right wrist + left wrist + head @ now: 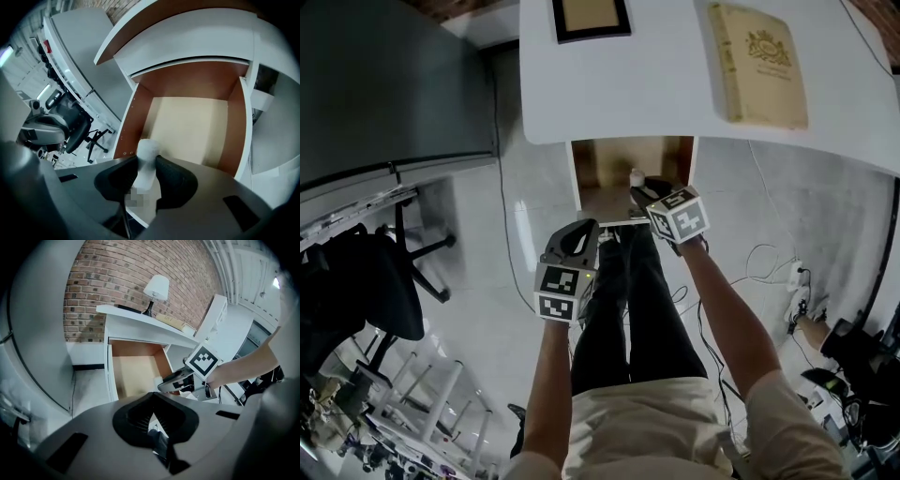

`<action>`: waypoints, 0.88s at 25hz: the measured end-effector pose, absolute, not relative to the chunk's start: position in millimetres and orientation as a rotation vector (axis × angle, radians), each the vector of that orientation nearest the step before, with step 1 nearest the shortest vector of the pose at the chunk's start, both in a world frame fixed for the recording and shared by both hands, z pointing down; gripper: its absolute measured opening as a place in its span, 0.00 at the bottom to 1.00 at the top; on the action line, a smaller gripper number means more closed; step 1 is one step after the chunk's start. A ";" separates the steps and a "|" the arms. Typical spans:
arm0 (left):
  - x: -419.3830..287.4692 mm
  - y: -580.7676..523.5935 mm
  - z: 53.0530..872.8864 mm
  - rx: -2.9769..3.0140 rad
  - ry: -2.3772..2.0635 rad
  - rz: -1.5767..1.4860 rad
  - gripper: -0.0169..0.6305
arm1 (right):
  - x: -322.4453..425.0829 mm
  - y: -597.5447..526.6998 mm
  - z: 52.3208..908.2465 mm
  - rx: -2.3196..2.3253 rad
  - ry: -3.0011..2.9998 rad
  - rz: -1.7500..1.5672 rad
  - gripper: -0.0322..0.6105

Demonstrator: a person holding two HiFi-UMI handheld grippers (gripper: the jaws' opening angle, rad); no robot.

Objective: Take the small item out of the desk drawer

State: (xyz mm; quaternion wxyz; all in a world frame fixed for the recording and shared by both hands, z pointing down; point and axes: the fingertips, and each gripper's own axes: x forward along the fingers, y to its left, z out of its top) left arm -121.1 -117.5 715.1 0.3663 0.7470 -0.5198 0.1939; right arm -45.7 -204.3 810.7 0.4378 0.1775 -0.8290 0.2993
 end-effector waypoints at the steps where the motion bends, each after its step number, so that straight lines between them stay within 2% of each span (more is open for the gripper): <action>1: -120.9 -116.8 713.6 1.919 -1.332 0.500 0.05 | -43.7 -204.5 807.5 0.450 -2.062 0.749 0.28; 15: -118.1 -119.0 664.1 1.967 -1.332 0.541 0.05 | -28.2 -189.8 748.2 0.538 -2.077 0.827 0.28; 22: -124.1 -111.5 618.1 2.020 -1.367 0.587 0.05 | -26.6 -174.9 691.6 0.561 -2.138 0.877 0.28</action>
